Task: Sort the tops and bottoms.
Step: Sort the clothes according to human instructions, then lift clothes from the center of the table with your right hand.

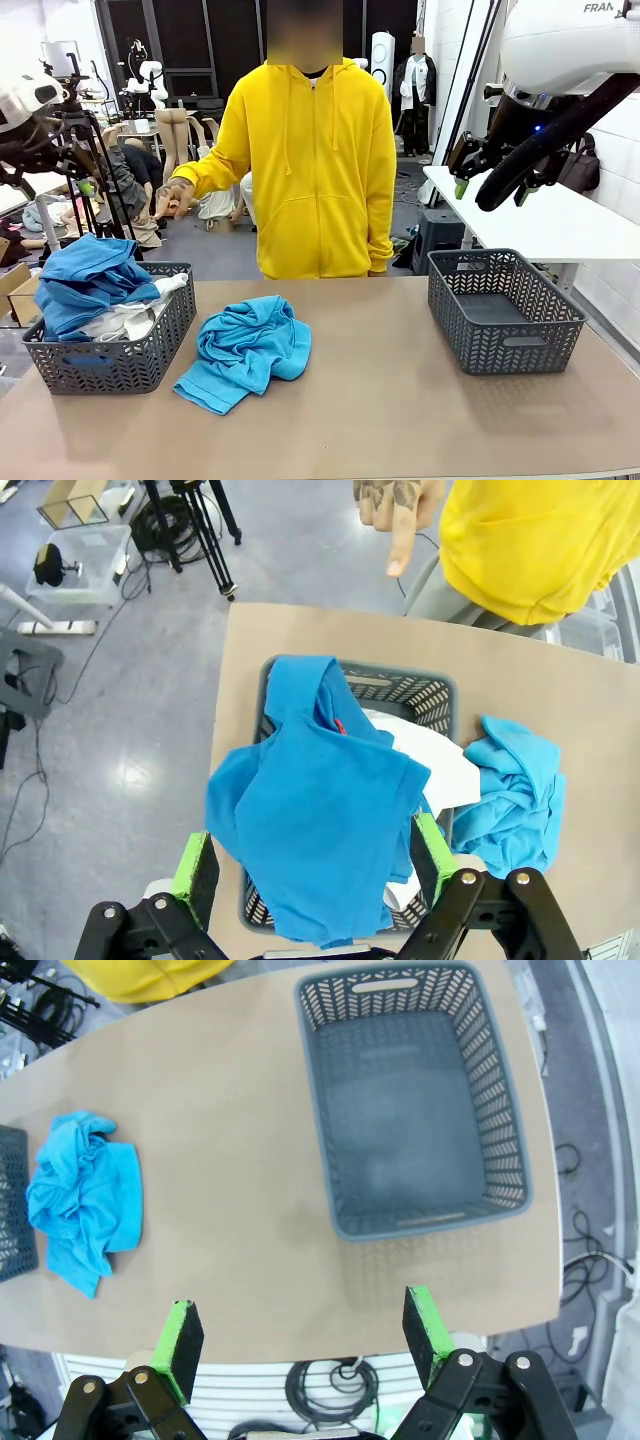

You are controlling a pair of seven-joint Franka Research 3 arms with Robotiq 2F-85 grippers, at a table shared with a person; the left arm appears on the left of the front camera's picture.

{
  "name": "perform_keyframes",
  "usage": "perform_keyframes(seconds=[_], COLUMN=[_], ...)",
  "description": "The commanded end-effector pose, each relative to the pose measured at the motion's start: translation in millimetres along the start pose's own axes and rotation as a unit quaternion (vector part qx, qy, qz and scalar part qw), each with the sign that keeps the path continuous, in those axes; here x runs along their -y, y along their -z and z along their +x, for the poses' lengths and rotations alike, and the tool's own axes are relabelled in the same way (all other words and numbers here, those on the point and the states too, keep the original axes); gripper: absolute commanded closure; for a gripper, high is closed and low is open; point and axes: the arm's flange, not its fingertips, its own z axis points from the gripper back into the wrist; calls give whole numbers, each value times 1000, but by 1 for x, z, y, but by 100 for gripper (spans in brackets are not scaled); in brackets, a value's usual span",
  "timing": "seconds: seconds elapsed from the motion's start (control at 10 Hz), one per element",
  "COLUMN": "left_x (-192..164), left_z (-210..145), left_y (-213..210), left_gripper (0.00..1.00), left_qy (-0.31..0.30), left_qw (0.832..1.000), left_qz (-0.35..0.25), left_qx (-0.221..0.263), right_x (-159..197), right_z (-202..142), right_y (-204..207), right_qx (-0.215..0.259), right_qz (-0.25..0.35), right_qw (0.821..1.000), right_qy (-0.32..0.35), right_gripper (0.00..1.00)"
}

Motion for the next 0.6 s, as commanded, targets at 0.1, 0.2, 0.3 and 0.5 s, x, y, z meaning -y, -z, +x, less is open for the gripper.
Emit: perform_keyframes(seconds=[0.1, 0.2, 0.3, 0.5], left_x=[4, 4, 4, 4], left_z=[1, 1, 1, 1], left_y=[-3, -3, -3, -3], left_gripper=[0, 0, 0, 0], left_qy=[3, 3, 3, 3], left_qw=[1000, 1000, 1000, 1000], left_qz=[0, 0, 0, 0], left_qx=[3, 3, 3, 3], right_x=[1, 1, 1, 1], right_z=[-4, -4, -4, -4], right_y=[5, 5, 5, 5], right_qx=[6, 6, 6, 6], right_qz=[14, 14, 14, 14], right_qw=[1000, 1000, 1000, 1000], right_qy=[5, 5, 5, 5], right_gripper=[0, 0, 0, 0])
